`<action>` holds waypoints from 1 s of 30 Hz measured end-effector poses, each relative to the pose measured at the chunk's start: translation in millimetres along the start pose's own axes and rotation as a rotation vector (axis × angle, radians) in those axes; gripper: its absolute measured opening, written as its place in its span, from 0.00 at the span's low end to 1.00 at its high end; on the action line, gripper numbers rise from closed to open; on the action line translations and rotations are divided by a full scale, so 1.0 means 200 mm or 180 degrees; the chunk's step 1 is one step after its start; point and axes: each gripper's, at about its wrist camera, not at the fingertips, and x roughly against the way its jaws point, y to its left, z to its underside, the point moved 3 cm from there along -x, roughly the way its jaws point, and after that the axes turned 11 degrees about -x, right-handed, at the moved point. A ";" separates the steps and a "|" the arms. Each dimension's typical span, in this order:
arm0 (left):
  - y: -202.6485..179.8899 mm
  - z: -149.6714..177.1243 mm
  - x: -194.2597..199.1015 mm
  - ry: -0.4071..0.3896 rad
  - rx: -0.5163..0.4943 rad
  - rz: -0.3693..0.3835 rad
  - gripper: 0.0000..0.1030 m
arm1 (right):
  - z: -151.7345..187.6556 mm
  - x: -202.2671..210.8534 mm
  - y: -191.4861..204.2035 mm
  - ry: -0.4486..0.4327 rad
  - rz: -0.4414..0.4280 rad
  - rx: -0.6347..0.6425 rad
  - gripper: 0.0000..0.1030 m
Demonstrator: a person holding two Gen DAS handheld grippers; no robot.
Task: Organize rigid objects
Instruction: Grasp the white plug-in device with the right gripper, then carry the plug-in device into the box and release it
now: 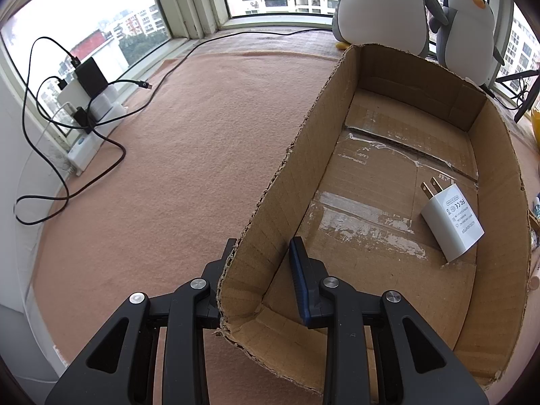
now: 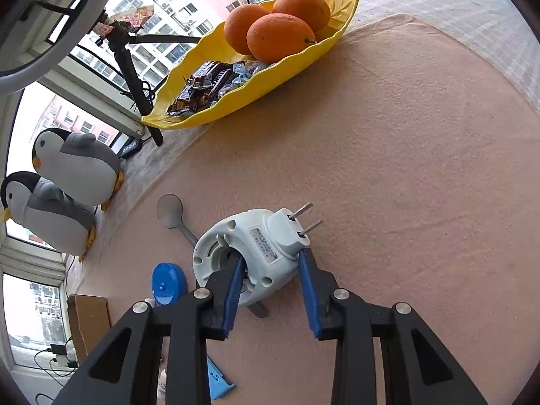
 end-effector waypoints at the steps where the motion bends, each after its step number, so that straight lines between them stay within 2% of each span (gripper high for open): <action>1: 0.00 0.00 0.00 -0.0002 0.0001 -0.0002 0.27 | 0.00 0.01 0.00 -0.0010 -0.0001 0.0023 0.25; 9: 0.00 0.00 0.00 -0.0002 -0.0006 -0.0005 0.27 | 0.01 0.02 0.02 -0.0046 -0.0018 0.0076 0.20; 20: -0.01 0.00 0.00 -0.0002 -0.0004 -0.0009 0.26 | 0.06 0.11 0.07 -0.0178 0.0021 0.0346 0.20; 25: -0.01 0.00 0.00 -0.0002 -0.0006 -0.0009 0.26 | 0.14 0.21 0.18 -0.0284 -0.0035 0.0635 0.20; 30: -0.01 0.00 0.00 -0.0003 -0.0006 -0.0009 0.26 | 0.26 0.30 0.38 -0.0304 -0.0236 0.0949 0.20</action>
